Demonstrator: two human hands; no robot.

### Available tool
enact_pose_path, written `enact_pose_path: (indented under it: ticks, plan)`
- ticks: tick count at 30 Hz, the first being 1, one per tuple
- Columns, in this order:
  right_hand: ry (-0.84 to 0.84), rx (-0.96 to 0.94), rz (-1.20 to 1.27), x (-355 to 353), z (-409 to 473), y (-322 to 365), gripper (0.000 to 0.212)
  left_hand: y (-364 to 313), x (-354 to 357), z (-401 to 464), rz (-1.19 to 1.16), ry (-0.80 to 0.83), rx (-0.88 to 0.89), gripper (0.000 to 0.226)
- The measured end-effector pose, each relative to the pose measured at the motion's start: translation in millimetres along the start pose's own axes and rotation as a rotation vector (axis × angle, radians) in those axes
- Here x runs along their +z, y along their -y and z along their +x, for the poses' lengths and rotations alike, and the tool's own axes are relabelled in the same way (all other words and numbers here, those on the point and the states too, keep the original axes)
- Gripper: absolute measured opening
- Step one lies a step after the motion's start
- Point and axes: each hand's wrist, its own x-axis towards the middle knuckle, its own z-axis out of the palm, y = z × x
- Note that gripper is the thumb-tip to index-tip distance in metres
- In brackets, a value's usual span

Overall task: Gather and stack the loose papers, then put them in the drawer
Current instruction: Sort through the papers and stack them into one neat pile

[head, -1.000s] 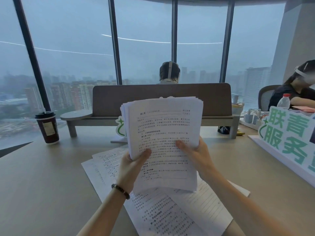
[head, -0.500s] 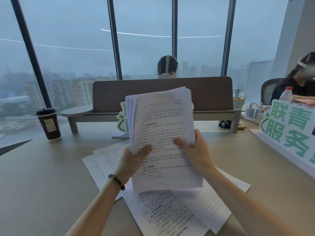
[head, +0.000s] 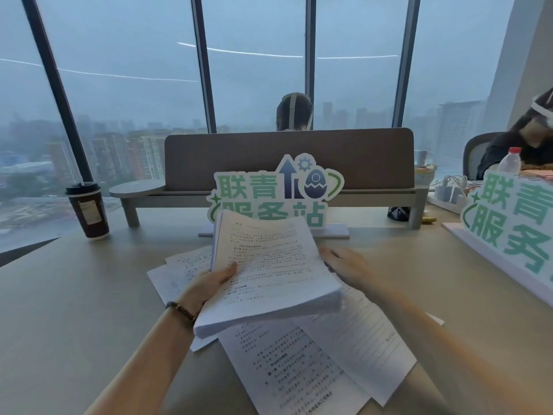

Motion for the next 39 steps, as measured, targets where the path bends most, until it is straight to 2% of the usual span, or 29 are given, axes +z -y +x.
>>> enact_pose_path:
  ticks: [3,5,7,11,14,18,21,25,29,32,35,39]
  plan:
    - [0.019,0.109,-0.431,-12.1,6.1,-24.5,0.084,3.1,-13.9,5.2,-0.083,-0.010,-0.033,0.022]
    - [0.065,0.193,-0.602,-16.6,7.0,-37.4,0.079,7.6,-24.5,12.5,-0.106,-0.053,-0.045,0.033]
    - [0.122,0.188,-0.669,-18.4,4.5,-40.1,0.069,14.0,-30.1,16.7,-0.087,-0.113,-0.070,0.041]
    - [0.152,0.134,-0.626,-19.5,3.1,-36.0,0.056,21.1,-23.1,13.3,-0.071,-0.172,-0.115,0.033]
    - [0.171,0.116,-0.610,-15.8,7.8,-42.7,0.035,21.0,-18.6,12.2,-0.050,-0.179,-0.123,0.036]
    - [0.197,0.154,-0.320,-13.2,6.4,-48.8,0.030,21.0,-11.9,13.0,-0.051,-0.163,-0.121,0.035]
    - [0.193,0.138,-0.316,-9.9,3.0,-48.4,0.029,20.9,-9.4,12.1,-0.014,-0.170,-0.110,0.037]
    - [0.103,0.109,-0.345,-8.3,3.2,-45.1,0.023,21.7,-10.5,13.5,0.011,-0.174,-0.108,0.035]
    - [0.140,0.109,-0.288,-8.8,-5.2,-39.4,0.010,22.7,-8.6,15.2,0.006,-0.181,-0.106,0.024]
    - [0.167,0.101,-0.201,-7.9,-10.2,-36.5,0.014,23.2,-6.3,15.1,0.029,-0.188,-0.091,0.024]
    - [0.234,0.120,-0.127,-7.8,-16.0,-30.8,0.009,25.0,-4.8,15.9,0.045,-0.201,-0.063,0.025]
    - [0.206,0.047,-0.329,-3.9,-20.8,-23.6,0.032,26.6,-4.8,17.0,0.039,-0.203,-0.057,0.022]
